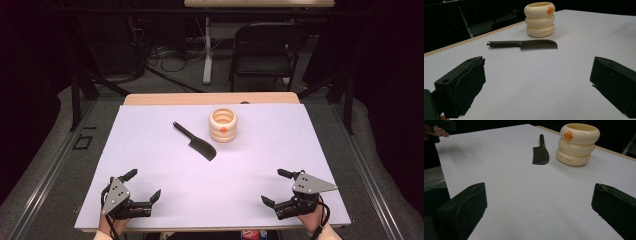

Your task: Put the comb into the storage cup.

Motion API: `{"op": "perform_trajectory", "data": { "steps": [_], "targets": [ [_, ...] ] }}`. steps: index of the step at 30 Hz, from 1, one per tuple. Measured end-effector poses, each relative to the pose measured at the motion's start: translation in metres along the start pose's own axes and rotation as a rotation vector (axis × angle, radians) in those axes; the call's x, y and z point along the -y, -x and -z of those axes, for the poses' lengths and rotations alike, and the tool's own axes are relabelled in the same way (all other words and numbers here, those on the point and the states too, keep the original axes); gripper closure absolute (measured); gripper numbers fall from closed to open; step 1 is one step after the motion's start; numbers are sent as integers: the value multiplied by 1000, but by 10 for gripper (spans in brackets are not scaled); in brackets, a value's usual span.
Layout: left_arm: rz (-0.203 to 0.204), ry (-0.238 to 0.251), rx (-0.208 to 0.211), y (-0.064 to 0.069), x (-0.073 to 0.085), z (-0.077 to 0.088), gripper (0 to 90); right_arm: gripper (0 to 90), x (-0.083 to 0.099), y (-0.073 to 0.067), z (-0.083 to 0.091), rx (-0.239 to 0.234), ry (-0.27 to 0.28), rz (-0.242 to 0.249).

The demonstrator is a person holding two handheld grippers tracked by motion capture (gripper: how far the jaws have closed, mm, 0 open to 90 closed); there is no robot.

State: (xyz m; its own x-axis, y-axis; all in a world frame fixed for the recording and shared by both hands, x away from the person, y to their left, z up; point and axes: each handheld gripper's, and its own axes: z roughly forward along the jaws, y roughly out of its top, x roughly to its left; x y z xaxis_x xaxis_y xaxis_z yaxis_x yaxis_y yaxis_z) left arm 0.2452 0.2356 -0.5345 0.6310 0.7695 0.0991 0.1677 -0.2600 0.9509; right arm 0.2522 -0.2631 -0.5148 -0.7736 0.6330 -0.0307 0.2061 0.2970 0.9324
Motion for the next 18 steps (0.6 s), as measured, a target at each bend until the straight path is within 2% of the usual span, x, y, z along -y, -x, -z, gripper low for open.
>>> {"op": "perform_trajectory", "data": {
  "steps": [14,18],
  "targets": [
    [-8,-8,-20,-2,-2,-2,1,0,1,0,-2,-8,-14,-9],
    [-30,-6,-34,-2,-5,-6,1,0,1,1,-3,-8,-16,-4]
  ]
}}
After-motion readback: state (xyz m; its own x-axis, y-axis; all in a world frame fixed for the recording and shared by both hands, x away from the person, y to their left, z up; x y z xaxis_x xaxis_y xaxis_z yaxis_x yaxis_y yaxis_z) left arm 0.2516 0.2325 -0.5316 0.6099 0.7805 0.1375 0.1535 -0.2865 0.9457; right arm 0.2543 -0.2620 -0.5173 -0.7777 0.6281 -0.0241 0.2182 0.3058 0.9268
